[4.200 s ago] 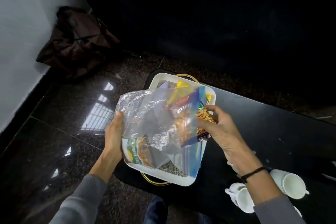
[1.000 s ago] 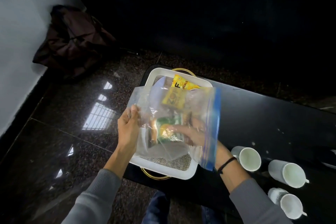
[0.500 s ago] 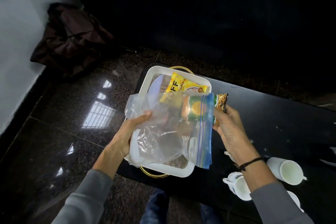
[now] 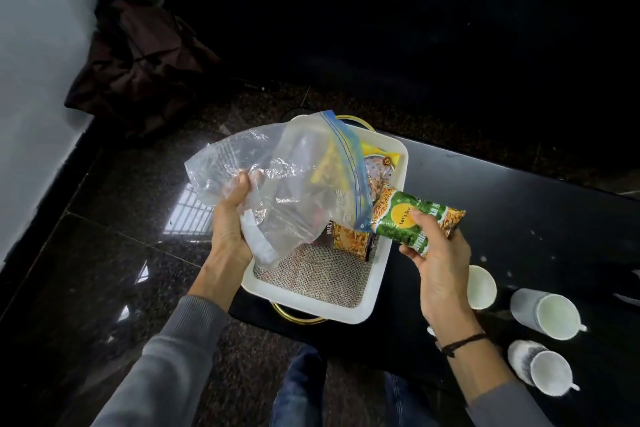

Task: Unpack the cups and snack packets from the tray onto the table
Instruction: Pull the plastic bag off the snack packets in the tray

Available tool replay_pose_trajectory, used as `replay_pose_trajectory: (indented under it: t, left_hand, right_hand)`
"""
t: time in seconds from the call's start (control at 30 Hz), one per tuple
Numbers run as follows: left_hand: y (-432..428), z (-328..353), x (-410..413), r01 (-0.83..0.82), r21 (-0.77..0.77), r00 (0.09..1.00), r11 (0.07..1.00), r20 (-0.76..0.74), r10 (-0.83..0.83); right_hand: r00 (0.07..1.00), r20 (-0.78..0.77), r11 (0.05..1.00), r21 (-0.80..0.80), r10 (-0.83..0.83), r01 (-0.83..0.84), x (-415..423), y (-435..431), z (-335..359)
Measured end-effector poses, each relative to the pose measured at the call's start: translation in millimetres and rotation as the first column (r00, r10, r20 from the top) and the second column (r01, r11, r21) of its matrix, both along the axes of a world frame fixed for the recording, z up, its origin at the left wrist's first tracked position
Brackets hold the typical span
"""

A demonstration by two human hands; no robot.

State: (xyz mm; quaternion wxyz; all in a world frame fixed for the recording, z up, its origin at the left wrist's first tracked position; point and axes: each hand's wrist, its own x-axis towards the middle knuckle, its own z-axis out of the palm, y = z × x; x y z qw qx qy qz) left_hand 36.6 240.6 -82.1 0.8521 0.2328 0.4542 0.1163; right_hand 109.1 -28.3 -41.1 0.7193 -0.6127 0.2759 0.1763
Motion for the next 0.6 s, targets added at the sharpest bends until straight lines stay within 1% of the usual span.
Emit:
replay_pose_trajectory:
  t: [0.13, 0.27, 0.33, 0.43, 0.5, 0.6]
  left_hand:
    - [-2, 5, 6, -0.066, -0.073, 0.997, 0.995, 0.021, 0.068]
    - [0, 11, 14, -0.101, -0.013, 0.995, 0.995, 0.019, 0.101]
    - [0, 14, 18, -0.115, -0.018, 0.993, 0.993, 0.024, 0.116]
    - [-2, 15, 21, -0.077, -0.035, 0.997, 0.996, 0.027, 0.078]
    - [-5, 14, 21, -0.055, -0.028, 0.998, 0.998, 0.027, 0.056]
    - [-9, 13, 21, -0.03, -0.047, 0.999, 0.998, 0.031, 0.031]
  right_hand:
    - [0.999, 0.028, 0.997, -0.074, -0.031, 0.033, -26, -2, 4]
    - [1.0, -0.005, 0.997, -0.076, -0.026, 0.026, -46, -4, 4]
    - [0.999, -0.049, 0.998, -0.057, -0.003, 0.0, -53, -3, 0]
    - [0.986, -0.113, 0.989, -0.061, 0.125, -0.132, -64, 1, -13]
    - [0.961, -0.15, 0.967, -0.073, 0.232, -0.245, -71, 7, -22]
    - [0.92, -0.188, 0.928, -0.086, 0.342, -0.363, -73, 18, -35]
